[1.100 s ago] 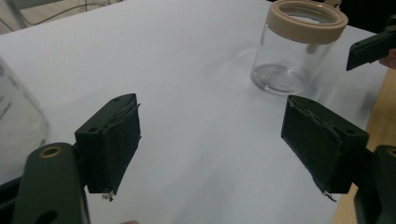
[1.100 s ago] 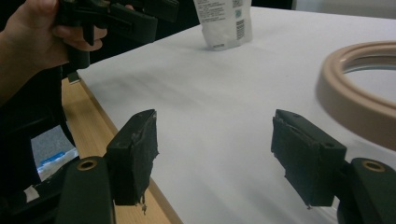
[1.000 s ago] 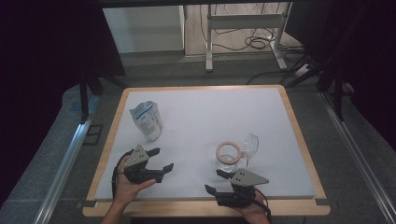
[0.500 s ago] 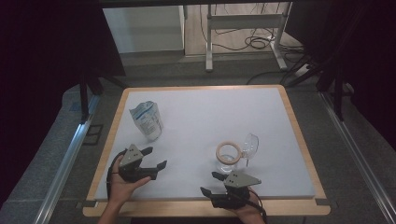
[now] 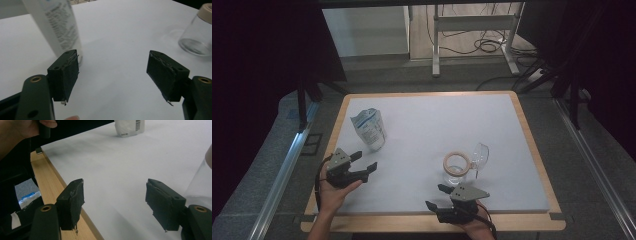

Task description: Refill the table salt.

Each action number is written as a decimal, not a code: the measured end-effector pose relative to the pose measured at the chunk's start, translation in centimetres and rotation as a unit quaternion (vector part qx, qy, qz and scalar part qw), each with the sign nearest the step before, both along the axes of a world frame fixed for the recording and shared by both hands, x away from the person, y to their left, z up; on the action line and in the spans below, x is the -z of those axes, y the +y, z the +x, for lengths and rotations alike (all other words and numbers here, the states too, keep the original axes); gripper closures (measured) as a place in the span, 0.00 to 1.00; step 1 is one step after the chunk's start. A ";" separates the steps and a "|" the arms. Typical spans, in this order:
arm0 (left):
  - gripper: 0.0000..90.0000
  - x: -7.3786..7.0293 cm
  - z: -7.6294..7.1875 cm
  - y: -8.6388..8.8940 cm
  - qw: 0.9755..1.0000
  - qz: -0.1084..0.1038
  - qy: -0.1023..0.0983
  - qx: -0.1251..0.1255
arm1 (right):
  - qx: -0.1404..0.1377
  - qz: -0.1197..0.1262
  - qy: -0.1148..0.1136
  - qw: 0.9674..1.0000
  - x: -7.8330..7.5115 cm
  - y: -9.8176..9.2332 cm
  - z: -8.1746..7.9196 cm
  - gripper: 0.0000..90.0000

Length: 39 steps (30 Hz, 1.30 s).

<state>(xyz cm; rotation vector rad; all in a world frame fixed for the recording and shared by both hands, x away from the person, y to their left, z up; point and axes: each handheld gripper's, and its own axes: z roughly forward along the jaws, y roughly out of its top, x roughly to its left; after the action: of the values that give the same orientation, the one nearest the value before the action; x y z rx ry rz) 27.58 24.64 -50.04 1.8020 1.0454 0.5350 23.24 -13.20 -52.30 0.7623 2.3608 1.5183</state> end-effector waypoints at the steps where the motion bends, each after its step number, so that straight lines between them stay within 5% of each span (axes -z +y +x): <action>1: 0.30 -0.1 0.3 0.5 1.000 -0.001 -0.001 -0.009 | 0.000 -0.001 0.000 1.000 0.0 0.0 0.0 0.35; 14: 0.33 -1.4 2.9 2.6 0.999 -0.008 0.003 -0.035 | -0.003 -0.005 0.000 1.000 0.2 0.2 -0.1 0.35; 24: 0.38 -3.3 7.7 3.9 0.999 -0.021 -0.002 -0.046 | -0.006 -0.009 0.002 1.000 0.4 0.4 -0.1 0.35; 29: 0.45 -4.0 8.9 3.2 0.999 -0.007 -0.011 -0.036 | -0.006 -0.009 0.000 1.000 0.4 0.4 -0.1 0.35; 34: 0.53 -3.6 9.6 2.7 0.999 0.010 -0.007 -0.030 | -0.005 -0.010 -0.001 1.000 0.4 0.3 -0.2 0.35; 39: 0.65 -2.6 9.8 2.8 1.000 0.002 -0.006 -0.026 | -0.005 -0.008 -0.002 1.000 0.3 0.2 -0.2 0.35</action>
<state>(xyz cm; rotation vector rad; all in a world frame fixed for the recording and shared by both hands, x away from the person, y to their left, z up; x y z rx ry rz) 37.37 27.48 -47.41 1.7781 1.0860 0.5787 23.06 -12.98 -52.64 0.7452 2.3747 1.5007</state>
